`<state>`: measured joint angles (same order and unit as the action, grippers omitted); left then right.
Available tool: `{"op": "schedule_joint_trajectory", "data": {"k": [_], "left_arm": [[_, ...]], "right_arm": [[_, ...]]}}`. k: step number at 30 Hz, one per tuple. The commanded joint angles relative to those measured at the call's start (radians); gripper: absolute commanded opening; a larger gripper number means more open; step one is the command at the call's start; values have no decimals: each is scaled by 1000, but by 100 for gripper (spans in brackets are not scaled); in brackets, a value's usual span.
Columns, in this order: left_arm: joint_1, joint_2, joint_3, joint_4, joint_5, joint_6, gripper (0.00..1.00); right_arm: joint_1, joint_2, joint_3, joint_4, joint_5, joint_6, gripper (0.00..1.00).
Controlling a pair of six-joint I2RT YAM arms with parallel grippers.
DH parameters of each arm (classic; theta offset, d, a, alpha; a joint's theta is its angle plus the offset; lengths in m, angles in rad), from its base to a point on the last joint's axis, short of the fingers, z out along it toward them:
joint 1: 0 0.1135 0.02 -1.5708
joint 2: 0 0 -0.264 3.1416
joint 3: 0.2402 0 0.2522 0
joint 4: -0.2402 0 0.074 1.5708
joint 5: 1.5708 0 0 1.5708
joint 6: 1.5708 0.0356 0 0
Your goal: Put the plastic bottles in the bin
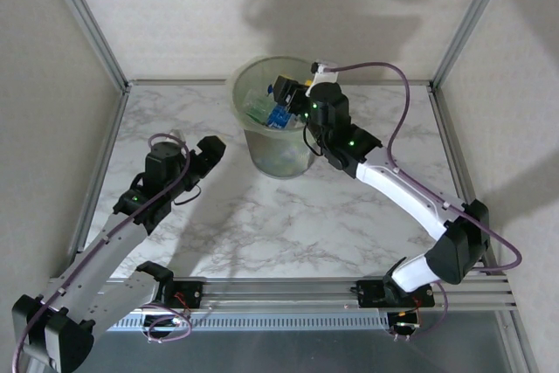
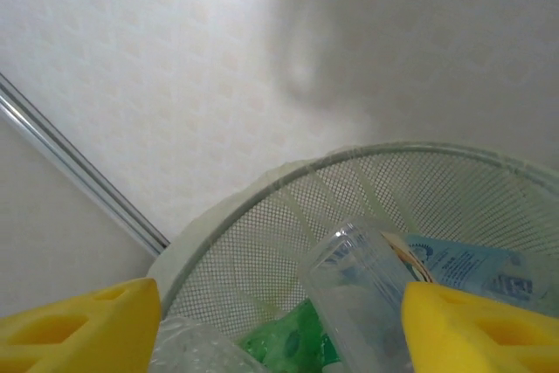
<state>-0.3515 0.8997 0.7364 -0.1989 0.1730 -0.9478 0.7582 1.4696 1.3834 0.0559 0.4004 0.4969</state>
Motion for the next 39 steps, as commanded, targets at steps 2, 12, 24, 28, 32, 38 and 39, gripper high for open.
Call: {"op": "schedule_joint_trajectory", "data": {"k": [2,12,24,28,32,38,39], "left_arm": [[9,-19,-2,10,15,-10,91],[11,-39,-12,4,13,-19,91],[39,-56,-6,-38,-7,33,93],[92,-43,17,-21,-18,63,97],[133,5,91,-20,-150,123,100],[136,113,53,165,-372,182,100],[137,134,34,199,-406,197,100]], "right_arm": [[11,-33,48,-55,-42,-40,57],[93,135,298,-350,-229,-96,42],[95,45,247,-413,-107,-72,45],[95,-112,98,-421,-14,-74,60],[95,-266,-85,-443,160,-70,80],[92,-479,-340,-424,297,-58,99],[92,-507,-375,-420,317,-60,99]]}}
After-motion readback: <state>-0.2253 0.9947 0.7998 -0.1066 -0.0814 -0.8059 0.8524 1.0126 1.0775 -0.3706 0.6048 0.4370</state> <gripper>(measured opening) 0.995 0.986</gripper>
